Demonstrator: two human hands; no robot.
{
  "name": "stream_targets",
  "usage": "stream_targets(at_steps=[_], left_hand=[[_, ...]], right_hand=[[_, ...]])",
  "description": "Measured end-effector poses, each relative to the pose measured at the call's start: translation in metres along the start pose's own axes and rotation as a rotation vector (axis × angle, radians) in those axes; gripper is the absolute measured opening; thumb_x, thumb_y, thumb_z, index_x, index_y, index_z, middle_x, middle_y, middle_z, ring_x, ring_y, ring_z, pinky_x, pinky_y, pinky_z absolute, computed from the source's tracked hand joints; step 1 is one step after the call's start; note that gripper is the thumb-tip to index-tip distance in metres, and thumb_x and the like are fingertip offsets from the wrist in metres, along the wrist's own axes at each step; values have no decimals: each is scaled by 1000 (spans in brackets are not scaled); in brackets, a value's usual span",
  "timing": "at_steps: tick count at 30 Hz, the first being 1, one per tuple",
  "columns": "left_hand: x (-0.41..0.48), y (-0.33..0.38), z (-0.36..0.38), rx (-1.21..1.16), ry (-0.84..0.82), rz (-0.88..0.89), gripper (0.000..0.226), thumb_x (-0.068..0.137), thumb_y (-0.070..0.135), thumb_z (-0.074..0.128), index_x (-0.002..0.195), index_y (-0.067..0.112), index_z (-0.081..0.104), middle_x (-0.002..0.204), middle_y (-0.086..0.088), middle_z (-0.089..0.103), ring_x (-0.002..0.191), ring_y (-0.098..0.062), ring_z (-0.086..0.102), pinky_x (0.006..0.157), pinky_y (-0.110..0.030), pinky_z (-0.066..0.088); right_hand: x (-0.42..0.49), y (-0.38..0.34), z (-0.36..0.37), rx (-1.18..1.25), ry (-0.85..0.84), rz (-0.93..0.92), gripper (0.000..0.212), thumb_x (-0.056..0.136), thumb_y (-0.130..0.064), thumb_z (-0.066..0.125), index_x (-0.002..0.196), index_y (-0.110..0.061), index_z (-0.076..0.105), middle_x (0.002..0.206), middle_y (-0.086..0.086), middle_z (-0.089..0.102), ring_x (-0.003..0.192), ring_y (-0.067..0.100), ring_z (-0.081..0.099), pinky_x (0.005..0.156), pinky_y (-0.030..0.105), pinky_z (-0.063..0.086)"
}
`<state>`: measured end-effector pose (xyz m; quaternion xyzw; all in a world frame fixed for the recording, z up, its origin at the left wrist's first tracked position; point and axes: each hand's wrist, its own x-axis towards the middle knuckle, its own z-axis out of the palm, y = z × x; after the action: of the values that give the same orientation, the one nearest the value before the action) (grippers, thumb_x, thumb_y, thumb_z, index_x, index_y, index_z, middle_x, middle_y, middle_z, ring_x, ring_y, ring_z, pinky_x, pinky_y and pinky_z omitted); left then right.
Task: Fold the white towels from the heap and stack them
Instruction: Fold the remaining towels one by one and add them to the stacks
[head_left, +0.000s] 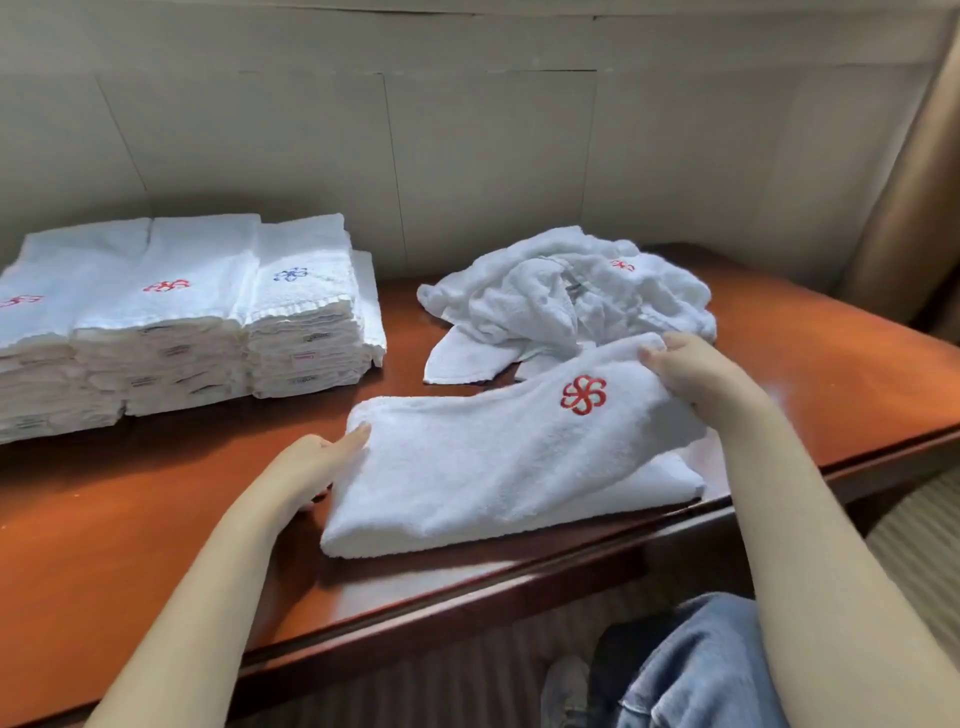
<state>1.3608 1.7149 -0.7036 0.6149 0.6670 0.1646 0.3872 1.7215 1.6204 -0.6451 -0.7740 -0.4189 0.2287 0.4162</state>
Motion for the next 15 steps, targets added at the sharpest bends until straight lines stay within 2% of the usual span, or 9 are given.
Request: stream_targets(at_steps=[2,5,7,9,10,12,15], left_hand=[[-3,7,10,51,9,38,69,77,75,48,96,11,64,99,-1,66,89,-20,62,72,-33,47],[-10,15,23,111,33,82,62,75,61,64,109,9,63,106,-8,66,91,-24,61,76,-33,45],[-12,17,25,13,23,116,47,74,46,72,103,9,65,101,-8,68,88,-25,62,77,-35,48],[-10,17,14,-157,2,122,28,78,27,75,98,11,66,99,-8,69,87,-24,65,80,-37,51],[-7,16,5,-183,10,134,23,79,22,74,98,12,67,98,-8,69,86,-24,65,79,-37,51],[0,9,-15,-137,27,137,25,81,20,73,103,11,67,100,-9,69,88,-25,65,79,-38,52],[9,-8,-34,51,78,51,41,83,27,71,115,3,61,109,-15,66,95,-32,62,92,-45,47]], right_hand=[[6,21,3,-289,4,41,30,95,-21,50,107,4,61,99,17,64,90,27,57,74,31,40],[7,43,18,-396,-31,103,35,96,-24,51,109,7,61,110,22,63,100,31,58,71,26,33],[6,48,20,-369,-40,87,28,97,-24,49,99,1,63,104,18,64,91,27,55,66,26,32],[6,48,17,-309,-58,41,24,97,-24,49,80,-11,58,87,6,60,84,22,50,57,28,31],[6,47,18,-259,-76,12,24,97,-24,49,76,-14,55,83,1,58,83,21,50,56,27,32],[3,42,28,-143,-121,-57,19,97,-25,49,87,-13,60,88,-1,61,86,18,53,62,26,37],[2,30,54,-139,-187,-147,18,98,-23,50,110,-15,60,105,-1,61,99,16,53,80,28,38]])
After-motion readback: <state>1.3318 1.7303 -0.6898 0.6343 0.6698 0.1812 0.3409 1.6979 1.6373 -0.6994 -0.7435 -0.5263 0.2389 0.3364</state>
